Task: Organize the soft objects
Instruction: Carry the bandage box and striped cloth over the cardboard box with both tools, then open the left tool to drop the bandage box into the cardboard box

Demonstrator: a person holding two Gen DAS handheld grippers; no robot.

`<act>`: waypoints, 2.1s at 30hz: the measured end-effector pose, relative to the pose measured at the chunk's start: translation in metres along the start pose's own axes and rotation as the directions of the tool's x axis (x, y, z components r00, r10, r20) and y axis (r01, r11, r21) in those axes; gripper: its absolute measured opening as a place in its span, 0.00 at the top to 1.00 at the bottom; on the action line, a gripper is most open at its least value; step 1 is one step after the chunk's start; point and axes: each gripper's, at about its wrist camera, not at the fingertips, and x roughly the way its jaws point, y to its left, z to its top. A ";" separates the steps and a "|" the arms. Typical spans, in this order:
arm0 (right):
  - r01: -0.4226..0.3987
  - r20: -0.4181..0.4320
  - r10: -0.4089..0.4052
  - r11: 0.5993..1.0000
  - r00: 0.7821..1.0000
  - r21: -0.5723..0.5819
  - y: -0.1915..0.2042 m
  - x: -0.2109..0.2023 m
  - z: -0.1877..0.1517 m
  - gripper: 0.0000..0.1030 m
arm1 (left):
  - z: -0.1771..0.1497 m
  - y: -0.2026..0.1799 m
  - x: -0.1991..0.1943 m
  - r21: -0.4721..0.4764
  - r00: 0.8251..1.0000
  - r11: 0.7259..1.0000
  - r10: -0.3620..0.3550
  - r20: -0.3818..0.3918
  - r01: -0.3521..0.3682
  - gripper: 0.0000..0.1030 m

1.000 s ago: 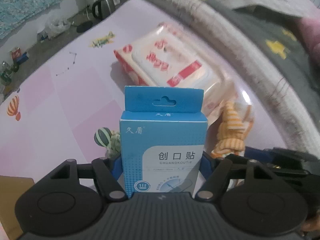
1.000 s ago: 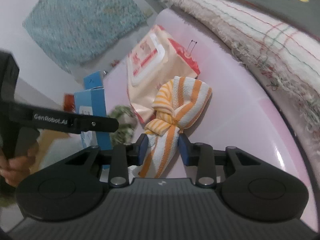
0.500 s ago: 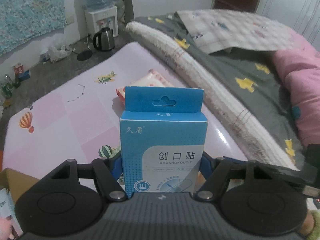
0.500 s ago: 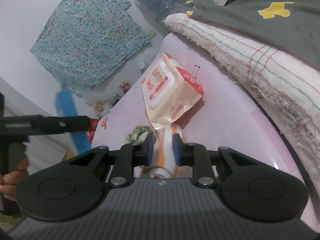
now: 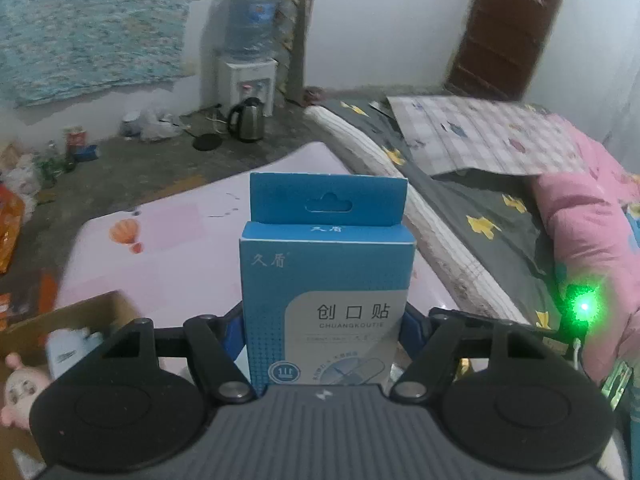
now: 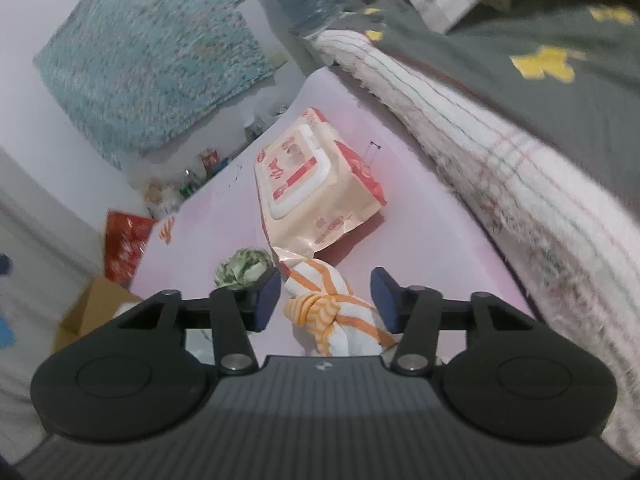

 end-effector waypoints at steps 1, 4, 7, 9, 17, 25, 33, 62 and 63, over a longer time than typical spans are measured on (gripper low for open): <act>0.012 -0.009 -0.012 0.999 1.000 -0.045 0.006 0.001 0.001 0.43 | -0.004 0.006 -0.008 -0.009 1.000 1.000 0.005 0.006 -0.005 0.29; 0.055 -0.059 -0.071 0.969 0.996 -0.243 0.032 0.011 0.003 0.22 | -0.017 0.026 -0.029 -0.040 1.000 0.999 0.027 0.016 -0.026 0.29; 0.087 -0.099 -0.145 0.891 0.984 -0.446 0.058 0.030 -0.001 0.19 | -0.034 0.049 -0.047 -0.086 0.999 0.996 0.040 0.025 -0.037 0.29; 0.109 -0.128 -0.208 0.836 0.970 -0.538 0.069 0.049 -0.006 0.19 | -0.046 0.063 -0.057 -0.125 0.998 0.991 0.048 0.029 -0.044 0.29; 0.149 -0.176 -0.311 0.786 0.934 -0.601 0.069 0.090 -0.016 0.54 | -0.105 0.124 -0.096 -0.277 0.994 0.957 0.100 0.034 -0.086 0.29; 0.163 -0.063 -0.222 0.856 0.973 -0.491 0.064 0.042 0.001 0.57 | -0.159 0.171 -0.120 -0.383 0.991 0.916 0.131 0.015 -0.115 0.29; -0.069 0.011 0.077 0.942 0.997 -0.330 0.082 -0.061 0.009 0.56 | -0.190 0.192 -0.100 -0.419 0.996 0.904 0.079 -0.037 -0.087 0.29; -0.437 -0.142 0.416 0.880 0.898 -0.186 0.145 -0.113 -0.096 0.54 | -0.202 0.197 -0.074 -0.487 1.000 0.873 -0.002 -0.015 -0.006 0.16; -0.457 -0.154 0.433 0.866 0.888 -0.200 0.155 -0.113 -0.097 0.54 | -0.204 0.196 -0.088 -0.485 1.000 0.874 0.012 0.022 0.000 0.15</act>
